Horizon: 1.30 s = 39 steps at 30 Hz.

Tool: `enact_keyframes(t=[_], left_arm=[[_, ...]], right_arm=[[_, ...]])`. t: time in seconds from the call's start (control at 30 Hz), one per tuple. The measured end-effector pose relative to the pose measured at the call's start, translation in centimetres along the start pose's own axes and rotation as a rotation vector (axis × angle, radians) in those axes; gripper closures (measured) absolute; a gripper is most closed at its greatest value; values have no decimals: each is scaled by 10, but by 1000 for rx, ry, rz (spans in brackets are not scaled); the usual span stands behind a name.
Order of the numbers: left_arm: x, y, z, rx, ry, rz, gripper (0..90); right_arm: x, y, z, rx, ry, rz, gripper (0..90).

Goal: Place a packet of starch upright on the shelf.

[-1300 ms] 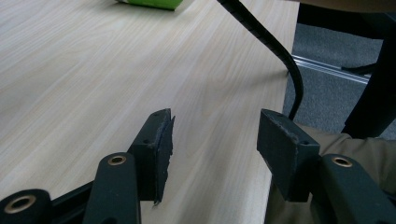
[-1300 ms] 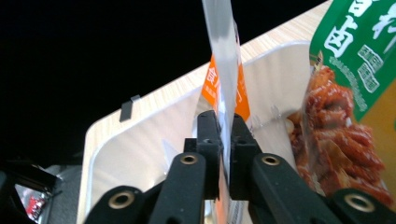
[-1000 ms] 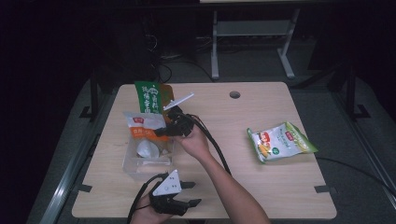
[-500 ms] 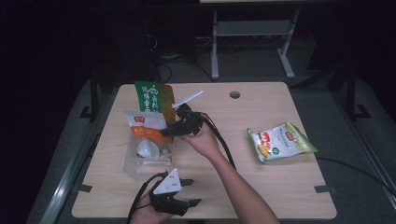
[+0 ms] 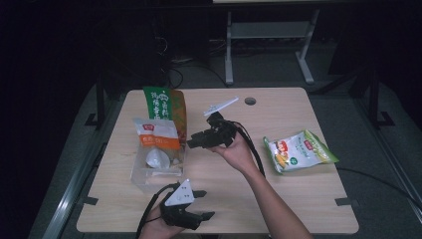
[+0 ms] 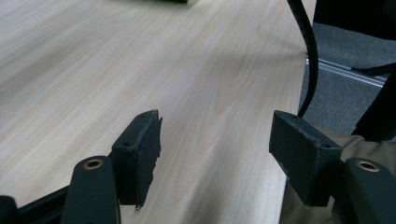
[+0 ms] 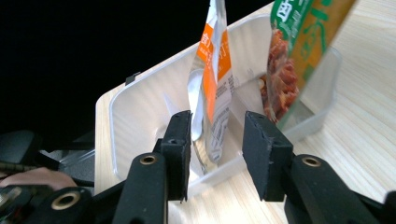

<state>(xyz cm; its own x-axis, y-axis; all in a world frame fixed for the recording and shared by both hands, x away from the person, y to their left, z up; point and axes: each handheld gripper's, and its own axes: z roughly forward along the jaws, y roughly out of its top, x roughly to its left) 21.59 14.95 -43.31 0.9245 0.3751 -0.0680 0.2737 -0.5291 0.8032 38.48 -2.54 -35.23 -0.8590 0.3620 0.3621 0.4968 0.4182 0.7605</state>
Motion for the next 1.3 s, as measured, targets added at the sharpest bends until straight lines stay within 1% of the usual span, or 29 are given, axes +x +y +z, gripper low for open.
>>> enact_keyframes(t=[0.07, 0.1, 0.13, 0.3, 0.37, 0.4, 0.43, 0.47, 0.5, 0.6, 0.63, 0.7, 0.77, 0.83, 0.87, 0.93, 1.13, 1.2, 1.27, 1.3], left_arm=[[1, 0, 0, 4, -2, 4, 334], [1, 0, 0, 4, -3, 4, 334], [1, 0, 0, 3, -3, 4, 334], [1, 0, 1, 4, -6, -2, 334], [1, 0, 1, 8, -6, 3, 334], [1, 0, 1, 1, -6, -3, 334], [1, 0, 2, -1, -6, -5, 334], [1, 0, 2, -1, -6, -5, 334], [1, 0, 2, -1, -6, -5, 334], [1, 0, 2, 0, -7, -7, 334], [1, 0, 2, 0, -7, -5, 334], [1, 0, 2, -1, -8, -6, 334], [1, 0, 2, 0, -8, -6, 334], [1, 0, 2, -7, -9, -8, 334], [2, 0, 2, 0, -9, 0, 334], [1, 0, 2, -1, -11, -1, 334], [1, 0, 2, 4, -11, 1, 334], [1, 0, 2, 2, -10, -1, 329], [2, 0, 2, 3, -10, -2, 329], [1, 0, 3, -3, -11, -10, 328]], right_arm=[[-1, -5, -10, -3, 2, 7, 592], [-1, -5, -10, -3, 2, 7, 592], [-2, -8, -17, -6, -4, 14, 585], [-5, -16, -30, -12, -21, 25, 575], [-8, -25, -41, -2, -42, 37, 566], [-8, -25, -41, -2, -42, 37, 566], [-10, -31, -48, -5, -55, 45, 563], [-10, -31, -48, -5, -55, 45, 563], [-13, -36, -56, -8, -66, 55, 561], [-17, -44, -66, -11, -84, 71, 557], [-17, -44, -66, -11, -84, 71, 557], [-20, -51, -76, -14, -102, 86, 552], [-21, -53, -80, -16, -108, 92, 550], [-22, -59, -87, -18, -121, 102, 545], [-23, -61, -90, -22, -123, 103, 543], [-24, -66, -96, -29, -133, 112, 541], [-26, -81, -114, -17, -169, 127, 530], [-27, -86, -119, -23, -179, 145, 528], [-29, -96, -129, -23, -195, 156, 522], [-30, -98, -131, -23, -197, 165, 514]])
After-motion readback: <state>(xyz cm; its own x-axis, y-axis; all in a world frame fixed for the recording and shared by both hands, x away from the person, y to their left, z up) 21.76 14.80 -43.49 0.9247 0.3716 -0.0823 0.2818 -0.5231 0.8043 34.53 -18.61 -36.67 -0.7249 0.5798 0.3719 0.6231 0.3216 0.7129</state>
